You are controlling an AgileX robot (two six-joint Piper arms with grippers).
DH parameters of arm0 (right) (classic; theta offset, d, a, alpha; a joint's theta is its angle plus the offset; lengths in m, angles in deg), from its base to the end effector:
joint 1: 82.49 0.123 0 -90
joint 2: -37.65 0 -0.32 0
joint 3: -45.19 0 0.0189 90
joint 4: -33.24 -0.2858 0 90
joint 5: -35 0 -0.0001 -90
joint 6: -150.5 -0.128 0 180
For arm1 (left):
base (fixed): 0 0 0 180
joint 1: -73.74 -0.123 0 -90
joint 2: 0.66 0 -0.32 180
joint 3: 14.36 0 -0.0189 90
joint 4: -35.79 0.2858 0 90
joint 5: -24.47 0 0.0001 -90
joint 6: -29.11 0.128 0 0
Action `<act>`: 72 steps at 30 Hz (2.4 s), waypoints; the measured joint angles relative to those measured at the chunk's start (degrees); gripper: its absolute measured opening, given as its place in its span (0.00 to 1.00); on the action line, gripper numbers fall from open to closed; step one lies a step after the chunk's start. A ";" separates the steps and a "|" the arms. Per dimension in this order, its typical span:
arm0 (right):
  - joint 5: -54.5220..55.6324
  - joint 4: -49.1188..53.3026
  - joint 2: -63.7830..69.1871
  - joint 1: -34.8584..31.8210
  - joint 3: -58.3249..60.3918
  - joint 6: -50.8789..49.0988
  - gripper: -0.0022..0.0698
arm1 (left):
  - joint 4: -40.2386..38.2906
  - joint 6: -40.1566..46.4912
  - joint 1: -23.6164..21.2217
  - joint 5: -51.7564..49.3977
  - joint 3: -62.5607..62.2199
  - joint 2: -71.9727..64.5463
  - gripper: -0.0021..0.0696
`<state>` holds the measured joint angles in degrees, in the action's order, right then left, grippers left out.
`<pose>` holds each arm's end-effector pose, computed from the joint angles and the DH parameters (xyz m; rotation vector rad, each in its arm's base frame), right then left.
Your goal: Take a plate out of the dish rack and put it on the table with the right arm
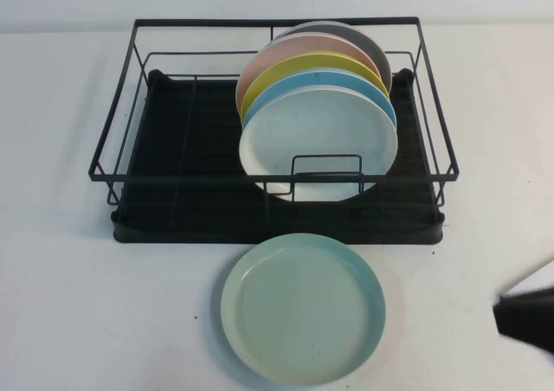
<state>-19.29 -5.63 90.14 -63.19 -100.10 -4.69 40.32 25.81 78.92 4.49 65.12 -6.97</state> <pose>0.1372 0.1172 0.3325 -0.6471 2.2551 0.7961 0.0887 -0.0046 0.1633 0.0799 1.8433 -0.0266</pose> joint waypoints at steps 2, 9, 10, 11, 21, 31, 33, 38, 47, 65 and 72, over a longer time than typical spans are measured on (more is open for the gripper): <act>-3.31 0.10 -1.82 -0.12 0.00 0.00 0.01 | 0.00 0.00 0.00 0.00 0.00 0.00 0.02; -11.08 3.28 -3.50 -0.26 0.00 0.00 0.01 | 0.00 0.00 0.00 0.00 0.00 0.00 0.02; -10.65 4.24 -3.50 -0.26 0.00 0.00 0.00 | 0.00 0.00 0.00 0.00 0.00 0.00 0.02; -10.12 5.07 -3.50 -0.26 0.00 0.00 0.01 | 0.00 0.00 0.00 0.00 0.00 0.00 0.02; -4.18 21.70 -7.32 -0.26 0.67 2.19 0.00 | 0.00 0.00 0.00 0.00 0.00 0.00 0.02; -0.75 34.06 -23.46 -2.63 7.63 7.29 0.00 | 0.00 0.00 0.00 0.00 0.00 0.00 0.02; -0.56 33.90 -25.27 -2.76 8.64 7.38 0.00 | 0.00 0.00 0.00 0.00 0.00 0.00 0.02; 9.62 34.09 -30.73 -6.65 14.33 7.38 0.00 | 0.00 0.00 0.00 0.00 0.00 0.00 0.02; 47.87 21.95 -38.14 -16.25 39.60 7.38 0.00 | 0.00 0.00 0.00 0.00 0.00 0.00 0.02; 52.53 11.94 -45.95 -17.51 45.03 7.75 0.00 | 0.00 0.00 0.00 0.00 0.00 0.00 0.02; 51.72 11.68 -46.04 -17.51 45.03 7.75 0.00 | 0.00 0.00 0.00 0.00 0.00 0.00 0.02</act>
<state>32.44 6.05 44.11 -80.70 -55.07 3.07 40.32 25.81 78.92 4.49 65.12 -6.97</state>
